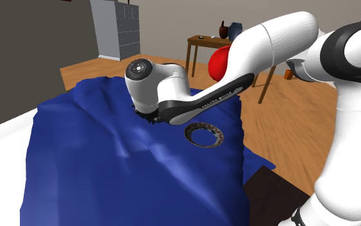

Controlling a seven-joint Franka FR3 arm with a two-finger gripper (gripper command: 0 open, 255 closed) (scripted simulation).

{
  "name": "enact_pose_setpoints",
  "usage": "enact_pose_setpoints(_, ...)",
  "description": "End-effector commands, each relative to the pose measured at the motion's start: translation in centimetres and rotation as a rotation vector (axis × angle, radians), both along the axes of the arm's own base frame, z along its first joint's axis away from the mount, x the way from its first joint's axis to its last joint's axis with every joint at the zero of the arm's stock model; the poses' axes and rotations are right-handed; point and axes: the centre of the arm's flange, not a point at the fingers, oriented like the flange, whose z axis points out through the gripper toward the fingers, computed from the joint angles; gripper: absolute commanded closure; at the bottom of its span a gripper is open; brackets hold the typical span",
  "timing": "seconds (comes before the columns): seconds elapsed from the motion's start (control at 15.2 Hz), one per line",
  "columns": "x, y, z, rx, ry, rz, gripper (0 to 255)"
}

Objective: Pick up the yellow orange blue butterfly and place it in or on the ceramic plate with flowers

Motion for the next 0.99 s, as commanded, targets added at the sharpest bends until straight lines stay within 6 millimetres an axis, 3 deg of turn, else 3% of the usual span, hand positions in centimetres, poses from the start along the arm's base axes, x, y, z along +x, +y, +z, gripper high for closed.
enact_pose_setpoints(0.0, 0.0, -0.1, 1.1, 0.0, 0.0, 0.0, 255)
enact_pose_setpoints(0.92, 0.0, -0.1, 8.5, 0.0, 0.0, 0.0, 255)
